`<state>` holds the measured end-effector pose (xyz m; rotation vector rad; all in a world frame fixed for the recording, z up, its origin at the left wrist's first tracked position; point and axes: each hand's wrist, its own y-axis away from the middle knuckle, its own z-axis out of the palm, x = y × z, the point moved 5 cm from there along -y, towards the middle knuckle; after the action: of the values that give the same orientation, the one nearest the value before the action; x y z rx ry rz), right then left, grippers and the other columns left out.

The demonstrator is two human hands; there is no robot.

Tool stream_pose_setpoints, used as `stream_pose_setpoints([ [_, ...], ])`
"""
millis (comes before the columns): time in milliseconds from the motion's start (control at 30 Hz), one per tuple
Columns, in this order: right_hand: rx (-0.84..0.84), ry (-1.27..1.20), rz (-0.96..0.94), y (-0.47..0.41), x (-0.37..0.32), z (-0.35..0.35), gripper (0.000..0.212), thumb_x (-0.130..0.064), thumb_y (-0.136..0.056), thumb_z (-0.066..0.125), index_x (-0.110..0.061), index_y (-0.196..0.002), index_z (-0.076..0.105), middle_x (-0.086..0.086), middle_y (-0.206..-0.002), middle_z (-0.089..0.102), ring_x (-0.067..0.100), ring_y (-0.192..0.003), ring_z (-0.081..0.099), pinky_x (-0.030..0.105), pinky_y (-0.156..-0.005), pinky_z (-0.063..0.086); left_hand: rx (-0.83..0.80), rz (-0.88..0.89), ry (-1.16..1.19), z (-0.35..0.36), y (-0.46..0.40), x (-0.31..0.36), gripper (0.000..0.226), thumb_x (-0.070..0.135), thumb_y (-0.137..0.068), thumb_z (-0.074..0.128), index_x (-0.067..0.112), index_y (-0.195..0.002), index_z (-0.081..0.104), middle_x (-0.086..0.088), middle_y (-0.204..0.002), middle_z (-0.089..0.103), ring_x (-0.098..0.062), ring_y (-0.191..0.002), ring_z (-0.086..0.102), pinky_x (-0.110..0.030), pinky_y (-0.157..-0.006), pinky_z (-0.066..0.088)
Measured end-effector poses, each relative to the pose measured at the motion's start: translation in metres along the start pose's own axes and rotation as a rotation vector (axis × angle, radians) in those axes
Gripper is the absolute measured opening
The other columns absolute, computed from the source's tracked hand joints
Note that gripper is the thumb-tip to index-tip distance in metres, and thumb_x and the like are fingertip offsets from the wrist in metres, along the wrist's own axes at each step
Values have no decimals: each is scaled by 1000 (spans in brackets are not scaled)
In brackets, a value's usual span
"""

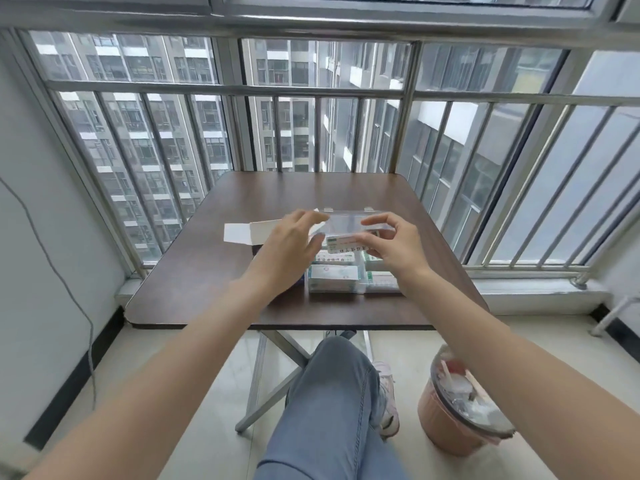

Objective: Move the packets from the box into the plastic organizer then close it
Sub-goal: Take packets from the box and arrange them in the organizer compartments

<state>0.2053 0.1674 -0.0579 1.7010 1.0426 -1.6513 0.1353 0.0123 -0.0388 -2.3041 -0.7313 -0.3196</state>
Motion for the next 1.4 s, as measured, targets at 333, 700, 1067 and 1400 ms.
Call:
stream_pose_setpoints([
  [333,47,58,33,-13,26,-54,17,2,-77,72,-13,-74,64,6,-70,64,14,-68,61,25,-71,55,-162,-95,128,67,-29,26,20,7,-86,65,8,-105,71,-11,-96,68,-20,-80,62,-32,-82,51],
  [700,-2,695,-27,-25,47,-61,4,-10,-75,76,-11,-77,72,3,-69,62,13,-69,56,14,-59,37,-381,-81,-329,101,-33,39,23,24,-95,52,27,-112,68,1,-111,66,-24,-109,49,-35,-90,36],
  [1067,-85,1021,-75,-24,48,-50,2,-15,-80,70,-16,-79,69,5,-93,67,23,-91,60,28,-71,44,-438,-27,-510,108,-34,41,21,27,-91,56,24,-106,70,-4,-115,55,-25,-113,43,-34,-89,32],
  [1400,-12,1076,-91,-22,46,-53,9,-27,-81,71,-18,-83,69,2,-100,64,20,-101,56,27,-70,38,-228,-34,-327,98,-35,44,22,25,-93,50,14,-101,67,-5,-104,52,-24,-103,45,-31,-84,34],
])
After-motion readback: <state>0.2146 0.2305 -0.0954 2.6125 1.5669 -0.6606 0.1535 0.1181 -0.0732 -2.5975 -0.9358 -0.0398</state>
